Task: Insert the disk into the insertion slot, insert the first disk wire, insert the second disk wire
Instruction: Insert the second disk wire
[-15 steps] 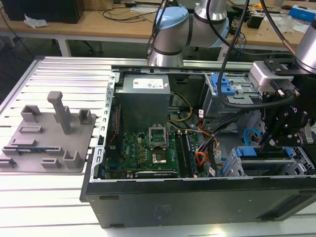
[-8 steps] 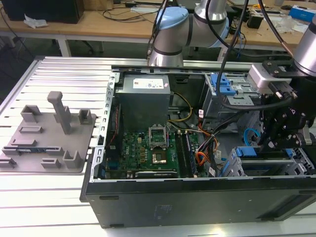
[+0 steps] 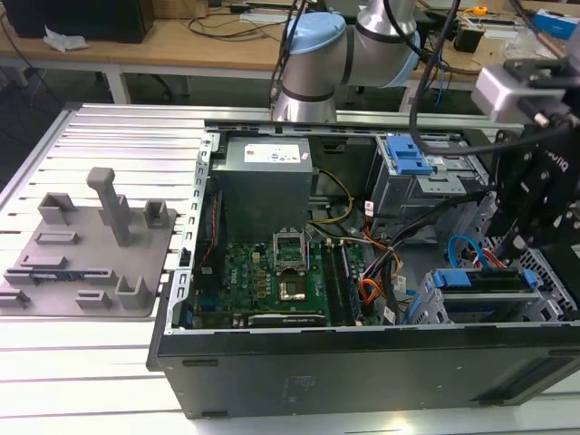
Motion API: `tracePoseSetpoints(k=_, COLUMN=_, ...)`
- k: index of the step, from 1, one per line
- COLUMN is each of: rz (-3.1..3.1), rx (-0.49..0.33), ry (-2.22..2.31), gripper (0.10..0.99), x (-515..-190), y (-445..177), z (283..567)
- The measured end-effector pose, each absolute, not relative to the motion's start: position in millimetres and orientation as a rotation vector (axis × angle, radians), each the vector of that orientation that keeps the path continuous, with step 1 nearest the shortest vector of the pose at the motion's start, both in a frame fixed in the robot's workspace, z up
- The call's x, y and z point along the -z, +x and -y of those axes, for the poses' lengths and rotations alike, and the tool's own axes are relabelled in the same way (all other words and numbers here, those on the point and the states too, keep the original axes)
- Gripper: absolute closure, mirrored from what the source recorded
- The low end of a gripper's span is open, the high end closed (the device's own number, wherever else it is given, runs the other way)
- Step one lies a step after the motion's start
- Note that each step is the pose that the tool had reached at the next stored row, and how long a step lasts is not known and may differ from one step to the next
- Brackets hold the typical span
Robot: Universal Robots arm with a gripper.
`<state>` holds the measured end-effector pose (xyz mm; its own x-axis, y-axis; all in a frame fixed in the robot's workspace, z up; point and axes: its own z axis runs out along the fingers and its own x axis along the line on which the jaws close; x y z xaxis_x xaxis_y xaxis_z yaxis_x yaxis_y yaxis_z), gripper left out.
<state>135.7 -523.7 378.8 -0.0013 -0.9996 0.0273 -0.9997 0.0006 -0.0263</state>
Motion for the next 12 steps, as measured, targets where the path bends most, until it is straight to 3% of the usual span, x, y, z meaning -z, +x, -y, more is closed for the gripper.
tracePoseSetpoints(k=1, rz=2.221, rx=-0.061, ry=2.219, gripper=0.745, x=-381.0, y=135.7, z=523.1)
tracePoseSetpoints(k=5, rz=2.219, rx=-0.067, ry=2.216, gripper=0.98, x=-382.0, y=134.9, z=521.2)
tracePoseSetpoints(k=12, rz=2.218, rx=-0.067, ry=2.216, gripper=0.98, x=-382.0, y=134.9, z=521.2)
